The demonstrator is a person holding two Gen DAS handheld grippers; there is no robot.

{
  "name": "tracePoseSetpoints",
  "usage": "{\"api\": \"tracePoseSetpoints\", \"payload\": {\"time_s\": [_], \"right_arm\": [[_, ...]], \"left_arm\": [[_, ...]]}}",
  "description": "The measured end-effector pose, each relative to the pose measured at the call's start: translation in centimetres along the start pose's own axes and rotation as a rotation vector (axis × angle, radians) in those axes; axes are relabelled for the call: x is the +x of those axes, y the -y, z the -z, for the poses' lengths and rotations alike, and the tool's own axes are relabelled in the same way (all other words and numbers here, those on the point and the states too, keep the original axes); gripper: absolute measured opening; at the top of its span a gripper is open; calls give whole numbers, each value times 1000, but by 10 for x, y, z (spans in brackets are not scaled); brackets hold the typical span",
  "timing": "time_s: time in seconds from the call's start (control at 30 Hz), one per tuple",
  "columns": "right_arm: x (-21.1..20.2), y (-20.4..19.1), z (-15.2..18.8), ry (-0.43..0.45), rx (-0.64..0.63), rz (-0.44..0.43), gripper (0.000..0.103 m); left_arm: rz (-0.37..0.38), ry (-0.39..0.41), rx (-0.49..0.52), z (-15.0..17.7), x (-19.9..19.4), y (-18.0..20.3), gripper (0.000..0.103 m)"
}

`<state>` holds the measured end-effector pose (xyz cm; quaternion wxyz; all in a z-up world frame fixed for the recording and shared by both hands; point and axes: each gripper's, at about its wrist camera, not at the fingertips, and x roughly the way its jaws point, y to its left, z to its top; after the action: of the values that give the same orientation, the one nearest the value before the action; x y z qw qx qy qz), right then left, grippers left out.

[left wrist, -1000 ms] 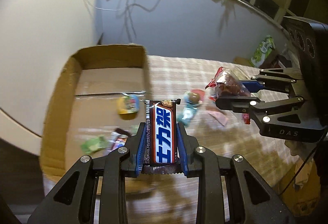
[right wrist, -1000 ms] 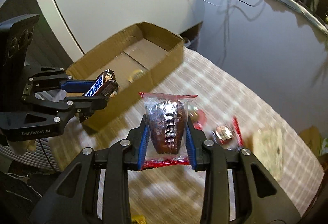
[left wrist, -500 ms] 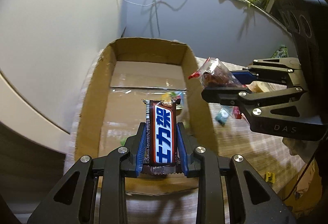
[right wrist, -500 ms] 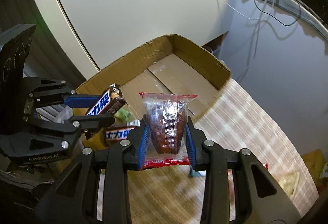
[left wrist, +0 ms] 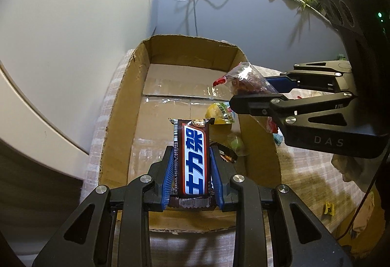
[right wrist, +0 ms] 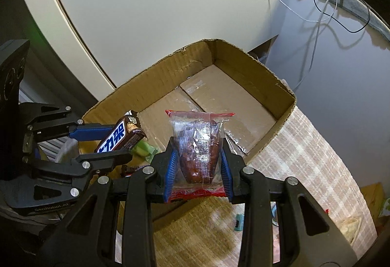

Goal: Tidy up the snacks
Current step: 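Carry the Snickers bar and bagged chocolate over the box and open both tools, then move both open tools back over the remaining snacks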

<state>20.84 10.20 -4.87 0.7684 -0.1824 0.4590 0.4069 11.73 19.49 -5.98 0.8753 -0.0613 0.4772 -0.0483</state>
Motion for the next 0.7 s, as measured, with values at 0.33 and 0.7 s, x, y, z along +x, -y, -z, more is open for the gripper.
{"api": "tracePoseSetpoints", "payload": {"time_s": [0.33,0.7], "right_arm": [[-5,-7,0,22,-12,17,57],[-33,-9,14,58,13,48,57]], "left_arm": [[-14,27,21,0,-6,4,31],[-9,54,39,8,-20,16,31]]}}
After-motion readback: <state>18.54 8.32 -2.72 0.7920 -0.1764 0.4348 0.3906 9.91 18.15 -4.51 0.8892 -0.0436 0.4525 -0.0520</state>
